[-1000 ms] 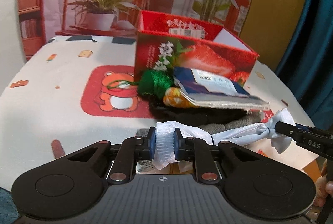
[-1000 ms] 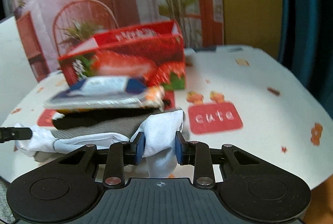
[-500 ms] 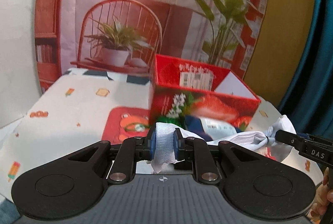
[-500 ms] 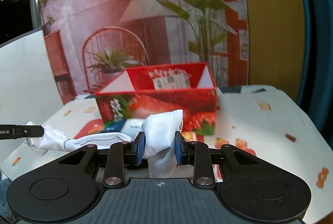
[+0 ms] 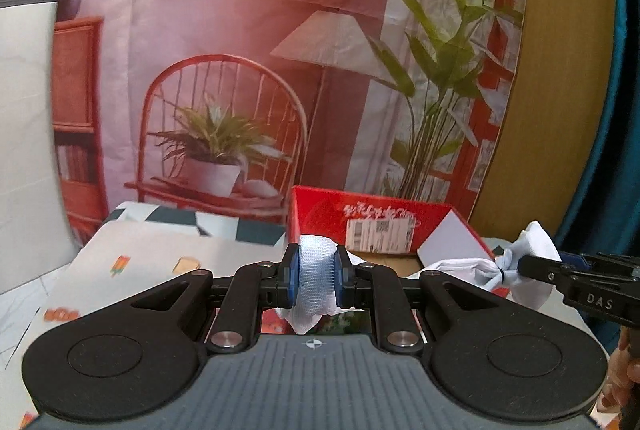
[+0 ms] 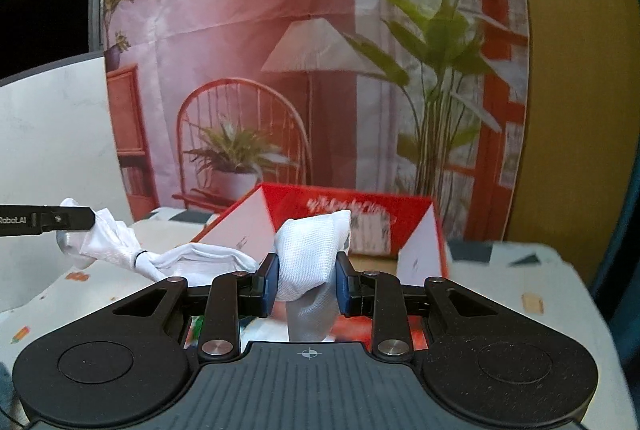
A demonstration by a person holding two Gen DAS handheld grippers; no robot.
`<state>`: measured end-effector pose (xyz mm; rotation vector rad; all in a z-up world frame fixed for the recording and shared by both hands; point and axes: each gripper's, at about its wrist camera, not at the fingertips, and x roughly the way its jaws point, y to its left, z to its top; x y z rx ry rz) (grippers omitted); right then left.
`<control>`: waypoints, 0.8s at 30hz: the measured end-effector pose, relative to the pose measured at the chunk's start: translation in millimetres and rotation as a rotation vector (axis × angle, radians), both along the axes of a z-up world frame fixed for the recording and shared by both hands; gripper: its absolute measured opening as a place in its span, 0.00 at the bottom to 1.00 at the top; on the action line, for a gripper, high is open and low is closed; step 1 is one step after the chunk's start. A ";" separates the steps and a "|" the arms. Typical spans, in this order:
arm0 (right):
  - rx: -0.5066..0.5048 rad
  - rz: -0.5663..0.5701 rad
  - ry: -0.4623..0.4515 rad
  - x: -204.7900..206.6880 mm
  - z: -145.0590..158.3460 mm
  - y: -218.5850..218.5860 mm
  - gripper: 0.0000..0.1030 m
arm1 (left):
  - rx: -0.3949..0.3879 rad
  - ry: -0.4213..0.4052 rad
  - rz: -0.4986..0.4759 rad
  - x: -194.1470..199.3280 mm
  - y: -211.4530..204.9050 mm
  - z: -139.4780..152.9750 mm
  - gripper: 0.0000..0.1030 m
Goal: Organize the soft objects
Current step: 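Lift the white sock with both grippers and carry it into the red box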
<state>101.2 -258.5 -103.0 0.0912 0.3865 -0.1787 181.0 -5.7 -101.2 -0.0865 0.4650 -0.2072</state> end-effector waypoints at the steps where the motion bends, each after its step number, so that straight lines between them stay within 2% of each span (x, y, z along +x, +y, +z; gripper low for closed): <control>1: -0.001 -0.003 0.001 6.7 2.0 -5.2 0.26 | 0.001 0.002 -0.004 6.2 -1.6 0.5 0.18; 5: 0.008 -0.018 0.006 31.3 5.7 -30.6 0.26 | -0.004 0.031 -0.027 37.7 -10.2 -0.4 0.18; 10: 0.021 -0.044 0.057 60.5 -1.7 -63.4 0.26 | 0.011 0.081 -0.051 77.1 -23.2 -9.2 0.18; 15: 0.032 -0.058 0.108 87.2 -13.2 -80.9 0.26 | 0.061 0.113 -0.069 107.4 -37.9 -20.7 0.18; 24: 0.049 -0.062 0.196 126.6 -35.8 -104.7 0.26 | 0.100 0.203 -0.105 156.0 -48.6 -46.3 0.18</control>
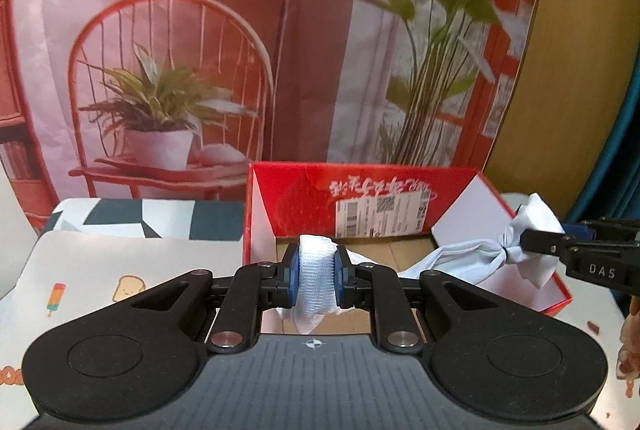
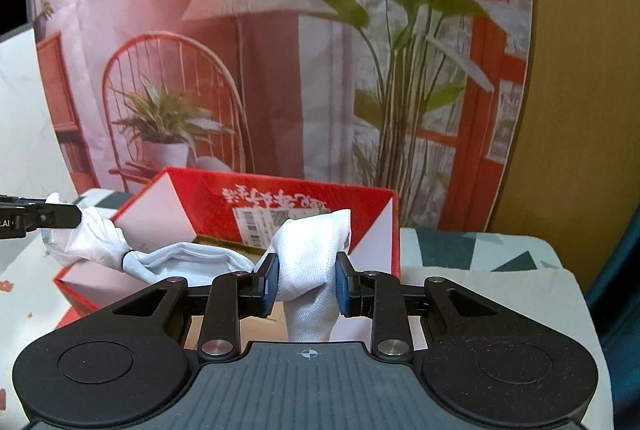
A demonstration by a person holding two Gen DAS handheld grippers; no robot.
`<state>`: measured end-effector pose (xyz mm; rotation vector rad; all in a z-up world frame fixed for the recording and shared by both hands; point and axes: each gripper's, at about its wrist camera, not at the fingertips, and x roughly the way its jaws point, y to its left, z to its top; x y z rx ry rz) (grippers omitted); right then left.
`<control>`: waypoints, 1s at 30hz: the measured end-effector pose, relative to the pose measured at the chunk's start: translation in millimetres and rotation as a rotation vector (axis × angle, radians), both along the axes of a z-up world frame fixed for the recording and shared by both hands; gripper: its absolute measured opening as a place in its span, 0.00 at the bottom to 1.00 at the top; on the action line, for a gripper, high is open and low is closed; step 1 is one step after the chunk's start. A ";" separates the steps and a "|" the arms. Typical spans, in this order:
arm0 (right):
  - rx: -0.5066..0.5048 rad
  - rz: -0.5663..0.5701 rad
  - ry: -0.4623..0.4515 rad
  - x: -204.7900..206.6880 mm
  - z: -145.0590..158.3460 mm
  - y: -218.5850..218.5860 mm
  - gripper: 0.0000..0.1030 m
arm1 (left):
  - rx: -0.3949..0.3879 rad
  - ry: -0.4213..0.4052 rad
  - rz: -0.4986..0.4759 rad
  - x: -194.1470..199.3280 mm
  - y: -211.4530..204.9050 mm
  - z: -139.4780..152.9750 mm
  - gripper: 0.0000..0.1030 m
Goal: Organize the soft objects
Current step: 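Lift the white sock with both grippers and carry it into the red box, then open both grippers to drop the white sock inside the box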
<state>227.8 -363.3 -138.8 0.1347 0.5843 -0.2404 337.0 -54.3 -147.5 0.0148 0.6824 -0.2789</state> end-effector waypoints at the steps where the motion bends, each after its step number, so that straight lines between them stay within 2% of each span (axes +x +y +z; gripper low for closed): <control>1: 0.003 0.001 0.008 3.1 -3.0 -2.1 0.26 | 0.007 0.012 -0.004 4.6 -1.0 -3.6 0.18; 10: 0.042 0.007 0.066 27.3 -26.0 -13.8 0.26 | 0.044 0.073 -0.028 28.9 -5.1 -20.6 0.18; 22: 0.068 0.021 0.106 40.4 -37.6 -12.3 0.26 | 0.070 0.118 -0.091 37.4 -14.3 -33.0 0.20; 25: 0.071 0.023 0.113 40.5 -38.4 -9.9 0.30 | 0.079 0.109 -0.112 34.8 -16.6 -30.5 0.34; 27: 0.067 0.025 0.111 39.2 -37.0 -8.5 0.31 | 0.073 0.085 -0.126 30.3 -15.8 -24.9 0.49; 28: 0.067 0.026 0.105 37.9 -35.8 -7.7 0.32 | 0.071 0.075 -0.131 28.3 -15.5 -22.0 0.52; 30: 0.060 0.029 0.094 34.1 -31.2 -4.0 0.44 | 0.070 0.055 -0.138 22.2 -14.8 -15.1 0.58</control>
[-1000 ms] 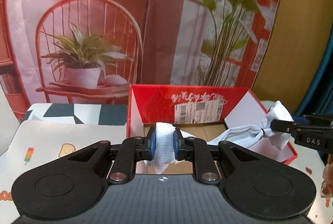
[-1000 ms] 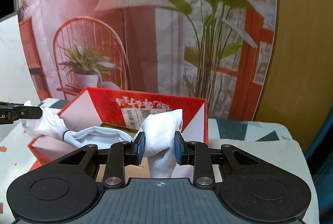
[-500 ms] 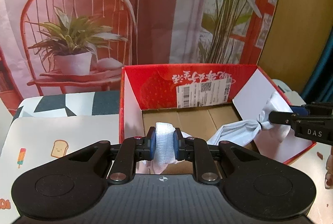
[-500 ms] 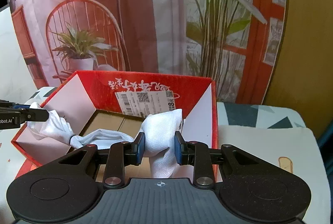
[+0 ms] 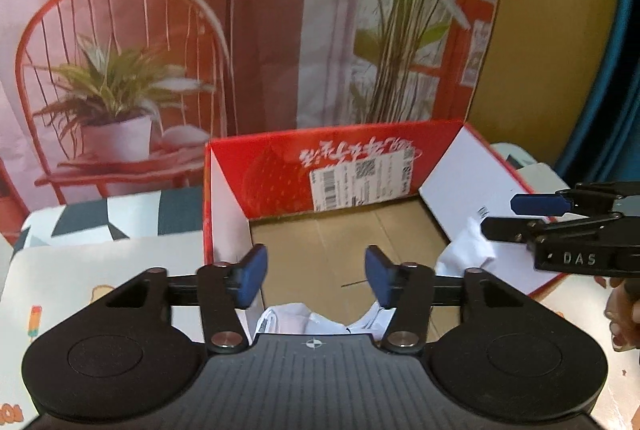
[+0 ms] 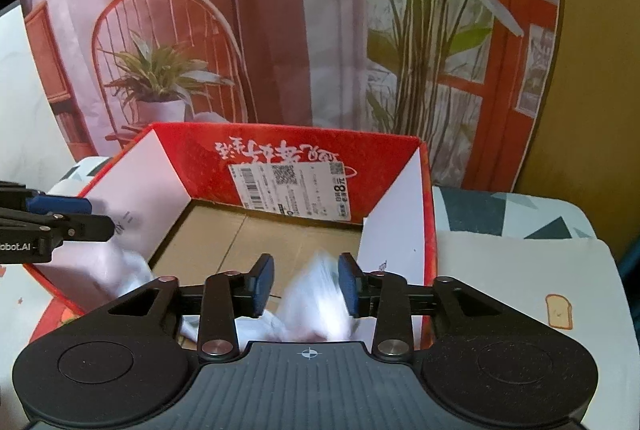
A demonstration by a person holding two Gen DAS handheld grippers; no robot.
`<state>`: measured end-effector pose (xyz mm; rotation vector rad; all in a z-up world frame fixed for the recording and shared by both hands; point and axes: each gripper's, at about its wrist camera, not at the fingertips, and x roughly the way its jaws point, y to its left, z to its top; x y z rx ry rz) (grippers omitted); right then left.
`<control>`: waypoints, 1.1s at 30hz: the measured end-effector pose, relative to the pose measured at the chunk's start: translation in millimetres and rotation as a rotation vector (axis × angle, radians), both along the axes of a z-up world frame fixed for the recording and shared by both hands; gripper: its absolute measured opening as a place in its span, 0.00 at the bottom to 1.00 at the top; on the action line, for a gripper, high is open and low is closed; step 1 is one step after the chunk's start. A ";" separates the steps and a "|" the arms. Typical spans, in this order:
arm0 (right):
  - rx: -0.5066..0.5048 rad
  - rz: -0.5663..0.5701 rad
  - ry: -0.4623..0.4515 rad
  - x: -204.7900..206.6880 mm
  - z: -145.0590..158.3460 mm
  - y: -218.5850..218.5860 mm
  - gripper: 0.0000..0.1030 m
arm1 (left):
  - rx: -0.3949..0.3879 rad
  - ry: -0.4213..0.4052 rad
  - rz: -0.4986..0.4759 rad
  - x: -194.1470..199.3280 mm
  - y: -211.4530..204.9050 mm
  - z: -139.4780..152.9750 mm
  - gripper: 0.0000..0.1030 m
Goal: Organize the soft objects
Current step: 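Open both grippers to drop the white sock inside the box, then move both grippers to the blue snack bag and close on it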
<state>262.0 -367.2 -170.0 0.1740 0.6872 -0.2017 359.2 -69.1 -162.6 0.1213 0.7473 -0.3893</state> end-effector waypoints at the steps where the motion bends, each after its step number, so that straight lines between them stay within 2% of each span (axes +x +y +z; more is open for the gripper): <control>1: -0.006 -0.001 -0.008 -2.6 2.8 2.4 0.48 | 0.001 -0.008 -0.004 -3.6 0.9 3.4 0.58; 2: -0.008 0.001 -0.016 -5.7 5.4 4.6 0.52 | 0.003 -0.015 -0.008 -8.3 2.1 6.8 0.58; 7: 0.022 0.010 -0.047 -26.8 18.2 18.8 0.52 | 0.009 -0.035 -0.001 -37.5 10.9 17.5 0.58; 13: 0.059 0.031 -0.097 -61.1 21.7 41.4 0.52 | -0.072 -0.005 0.018 -79.1 25.7 14.0 0.57; 19: 0.081 0.054 -0.055 -85.5 -6.4 62.2 0.52 | -0.092 0.073 -0.019 -103.6 17.2 -17.3 0.51; 27: 0.154 0.037 0.062 -102.2 -52.1 73.4 0.53 | -0.093 0.178 -0.020 -104.4 12.4 -57.8 0.51; 33: 0.220 0.032 0.076 -103.7 -64.6 69.2 0.55 | -0.080 0.226 -0.035 -101.0 5.6 -73.1 0.51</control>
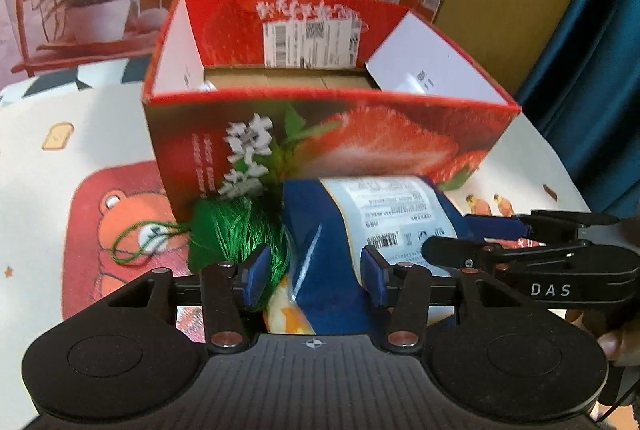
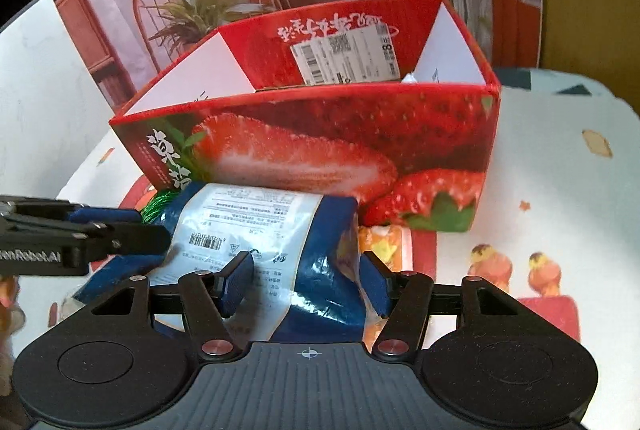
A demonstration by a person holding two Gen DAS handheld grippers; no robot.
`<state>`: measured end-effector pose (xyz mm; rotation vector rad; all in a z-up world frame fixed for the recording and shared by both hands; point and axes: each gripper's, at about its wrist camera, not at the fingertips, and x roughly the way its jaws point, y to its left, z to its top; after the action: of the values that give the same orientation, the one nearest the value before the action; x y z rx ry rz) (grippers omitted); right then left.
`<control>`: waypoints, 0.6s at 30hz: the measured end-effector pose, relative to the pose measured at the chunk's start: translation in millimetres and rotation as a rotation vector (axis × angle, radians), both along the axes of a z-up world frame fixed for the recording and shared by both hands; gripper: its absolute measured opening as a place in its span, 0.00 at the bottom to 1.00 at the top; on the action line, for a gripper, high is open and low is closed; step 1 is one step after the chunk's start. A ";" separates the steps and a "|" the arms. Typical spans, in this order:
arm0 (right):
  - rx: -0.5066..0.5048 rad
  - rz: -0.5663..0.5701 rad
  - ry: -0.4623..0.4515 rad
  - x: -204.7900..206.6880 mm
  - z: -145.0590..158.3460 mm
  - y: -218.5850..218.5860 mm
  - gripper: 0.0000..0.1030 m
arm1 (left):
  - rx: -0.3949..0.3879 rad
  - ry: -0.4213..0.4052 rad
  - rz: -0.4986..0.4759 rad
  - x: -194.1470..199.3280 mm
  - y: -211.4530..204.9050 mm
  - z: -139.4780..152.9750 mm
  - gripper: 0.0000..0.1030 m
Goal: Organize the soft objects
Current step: 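Move both grippers to the blue snack bag and close on it, then lift the blue snack bag with both grippers and carry it into the box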
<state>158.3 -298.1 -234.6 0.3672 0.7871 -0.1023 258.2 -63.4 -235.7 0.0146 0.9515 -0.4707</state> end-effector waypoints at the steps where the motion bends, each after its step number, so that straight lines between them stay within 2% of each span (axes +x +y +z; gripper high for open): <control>1: 0.010 0.004 0.002 0.4 -1.3 -0.4 0.56 | 0.000 0.004 -0.008 -0.6 -2.0 -1.9 0.51; 6: 0.011 0.035 0.014 4.8 -5.5 3.0 0.59 | 0.032 -0.003 -0.032 -2.4 -9.6 -6.9 0.51; 13: 0.015 0.045 0.027 7.9 -10.3 2.9 0.60 | -0.002 0.034 -0.015 3.7 -2.7 -14.3 0.53; 16: 0.017 0.049 0.033 9.3 -11.4 3.0 0.58 | -0.018 0.044 -0.006 4.8 -1.0 -15.5 0.50; 18: 0.012 0.046 0.036 10.1 -10.2 4.1 0.52 | -0.019 0.036 -0.010 3.7 -0.1 -14.1 0.40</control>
<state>168.4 -293.9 -244.8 0.3597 0.8315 -0.0612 261.9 -63.6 -249.8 -0.0066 0.9826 -0.4909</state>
